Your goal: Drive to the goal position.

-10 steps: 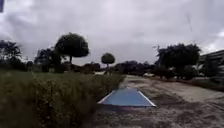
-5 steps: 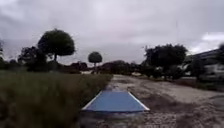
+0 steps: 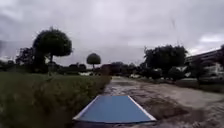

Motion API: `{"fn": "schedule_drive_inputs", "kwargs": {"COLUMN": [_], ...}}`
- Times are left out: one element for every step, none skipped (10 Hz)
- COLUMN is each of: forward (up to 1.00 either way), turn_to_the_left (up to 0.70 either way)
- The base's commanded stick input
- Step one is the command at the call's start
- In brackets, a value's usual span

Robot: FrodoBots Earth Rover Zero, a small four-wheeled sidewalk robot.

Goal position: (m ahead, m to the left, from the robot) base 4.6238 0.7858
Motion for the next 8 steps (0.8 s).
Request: {"fn": "schedule_drive_inputs", "kwargs": {"forward": [0.50,0.50,0.50,0.50,0.50,0.50,0.50,0.50], "turn_to_the_left": [0.00,0.00,0.00,0.00,0.00,0.00,0.00,0.00]}}
